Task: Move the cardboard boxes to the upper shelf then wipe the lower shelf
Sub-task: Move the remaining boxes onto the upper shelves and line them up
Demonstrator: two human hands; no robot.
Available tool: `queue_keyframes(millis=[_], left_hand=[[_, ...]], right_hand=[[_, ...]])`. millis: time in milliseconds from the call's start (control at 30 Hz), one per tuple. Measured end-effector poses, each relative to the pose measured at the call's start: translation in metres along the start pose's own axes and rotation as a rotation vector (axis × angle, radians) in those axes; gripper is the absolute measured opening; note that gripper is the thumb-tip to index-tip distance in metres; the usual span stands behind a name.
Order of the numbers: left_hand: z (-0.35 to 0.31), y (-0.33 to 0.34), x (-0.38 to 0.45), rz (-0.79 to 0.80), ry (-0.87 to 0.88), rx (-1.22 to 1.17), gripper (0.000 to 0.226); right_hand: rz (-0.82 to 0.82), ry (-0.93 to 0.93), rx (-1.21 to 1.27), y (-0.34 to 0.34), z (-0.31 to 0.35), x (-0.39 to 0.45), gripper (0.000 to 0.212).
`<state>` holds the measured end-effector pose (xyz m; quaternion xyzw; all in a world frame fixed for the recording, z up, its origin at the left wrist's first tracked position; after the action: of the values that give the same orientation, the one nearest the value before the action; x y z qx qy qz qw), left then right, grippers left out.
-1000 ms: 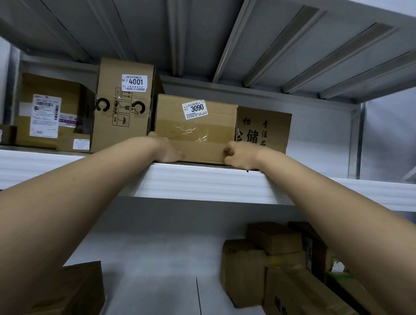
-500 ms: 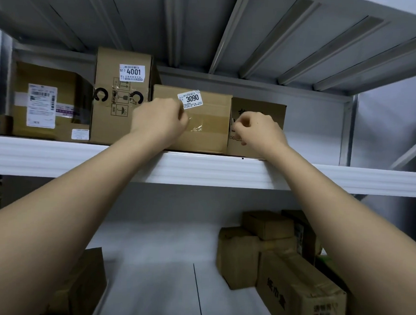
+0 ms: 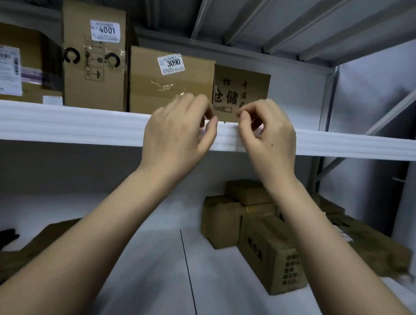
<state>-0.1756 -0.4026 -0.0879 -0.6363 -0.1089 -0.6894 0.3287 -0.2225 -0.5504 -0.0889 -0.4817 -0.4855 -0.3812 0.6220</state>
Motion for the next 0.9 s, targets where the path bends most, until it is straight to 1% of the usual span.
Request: queue_keyframes(millis=[100,167,267,400,500,600,667,767,833,900], left_hand=[[-0.013,0.014,-0.025,-0.036,0.100,-0.080,0.016],[-0.020,0.028,-0.043,-0.038,0.168,-0.111,0.018],[-0.024,0.054,-0.069,0.015,0.177,-0.181,0.019],[-0.026,0.092,-0.107,0.154,0.039,-0.303,0.016],[-0.024,0.119,-0.134,0.269,-0.119,-0.392,0.009],[-0.019,0.146,-0.159,0.390,-0.282,-0.473,0.012],[-0.016,0.160,-0.173,0.438,-0.326,-0.490,0.012],[-0.015,0.180,-0.186,0.520,-0.376,-0.507,0.013],[-0.015,0.195,-0.192,0.605,-0.447,-0.542,0.015],[-0.015,0.212,-0.194,0.735,-0.568,-0.616,0.024]], right_hand=[[-0.074,-0.045,-0.004,-0.002,-0.003,-0.025,0.020],[-0.080,-0.056,0.004,-0.001,-0.009,-0.043,0.020],[-0.053,-0.031,0.019,0.007,-0.021,-0.073,0.024],[0.064,0.063,-0.013,0.031,-0.036,-0.115,0.025],[0.180,0.157,-0.034,0.053,-0.047,-0.141,0.025],[0.288,0.243,-0.070,0.070,-0.058,-0.166,0.026],[0.355,0.283,-0.110,0.081,-0.065,-0.182,0.024],[0.470,0.367,-0.174,0.091,-0.083,-0.201,0.013],[0.546,0.426,-0.205,0.097,-0.099,-0.209,0.012],[0.618,0.468,-0.227,0.101,-0.114,-0.211,0.014]])
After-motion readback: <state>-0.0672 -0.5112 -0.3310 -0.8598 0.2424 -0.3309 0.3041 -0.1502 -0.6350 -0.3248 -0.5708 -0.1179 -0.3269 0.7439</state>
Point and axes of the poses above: each hand's wrist, its own x-axis towards the middle knuckle, its own y-axis out of the palm, z = x × y, the point moved 3 cm from there along x, towards the middle knuckle, and after that the axes turned 9 degrees about z, right-handed, at the moved point
